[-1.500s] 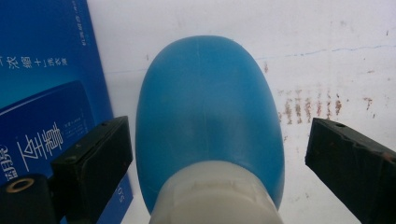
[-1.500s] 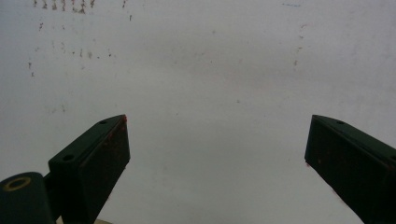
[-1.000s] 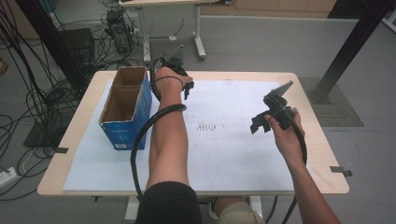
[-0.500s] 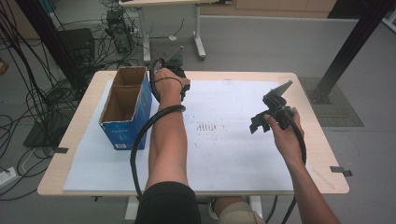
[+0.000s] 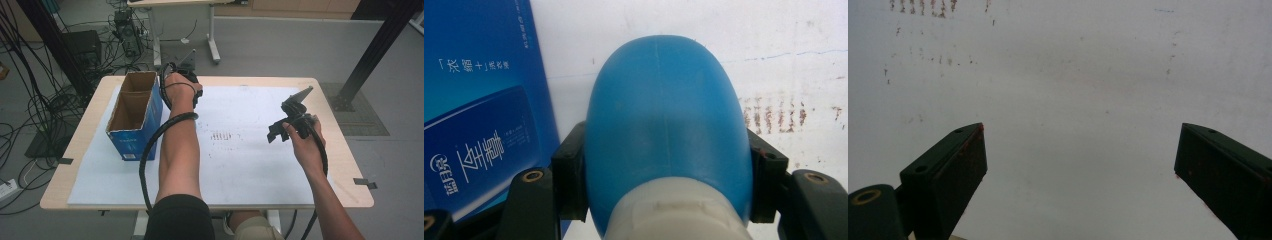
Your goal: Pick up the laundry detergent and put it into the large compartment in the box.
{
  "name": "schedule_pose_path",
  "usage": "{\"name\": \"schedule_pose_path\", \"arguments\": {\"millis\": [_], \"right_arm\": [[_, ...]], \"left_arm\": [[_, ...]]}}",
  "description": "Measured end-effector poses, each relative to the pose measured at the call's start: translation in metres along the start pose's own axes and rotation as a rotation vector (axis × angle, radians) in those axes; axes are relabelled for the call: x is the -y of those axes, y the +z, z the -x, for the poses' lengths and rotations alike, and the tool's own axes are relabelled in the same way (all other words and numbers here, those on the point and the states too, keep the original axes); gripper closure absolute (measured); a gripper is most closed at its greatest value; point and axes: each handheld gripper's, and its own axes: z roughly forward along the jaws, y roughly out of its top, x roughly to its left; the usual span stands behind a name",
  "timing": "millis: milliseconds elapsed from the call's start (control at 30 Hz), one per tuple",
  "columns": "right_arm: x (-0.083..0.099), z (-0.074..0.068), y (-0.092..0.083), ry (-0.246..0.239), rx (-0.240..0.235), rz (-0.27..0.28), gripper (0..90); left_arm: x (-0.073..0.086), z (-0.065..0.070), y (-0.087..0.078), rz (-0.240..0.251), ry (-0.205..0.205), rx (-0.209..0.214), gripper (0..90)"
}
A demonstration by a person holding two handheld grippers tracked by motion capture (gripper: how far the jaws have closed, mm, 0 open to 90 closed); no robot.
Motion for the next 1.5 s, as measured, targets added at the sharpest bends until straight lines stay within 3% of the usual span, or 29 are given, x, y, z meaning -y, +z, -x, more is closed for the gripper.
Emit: {"name": "schedule_pose_path", "arguments": {"millis": [1500], "right_arm": [[-0.0003,-0.0004,0.0038,-0.007,-0.003,-0.007,6.5]], "left_arm": [[-0.0027,0.0030,-0.0005,-0.017,0.025,-0.011,37.6]]}}
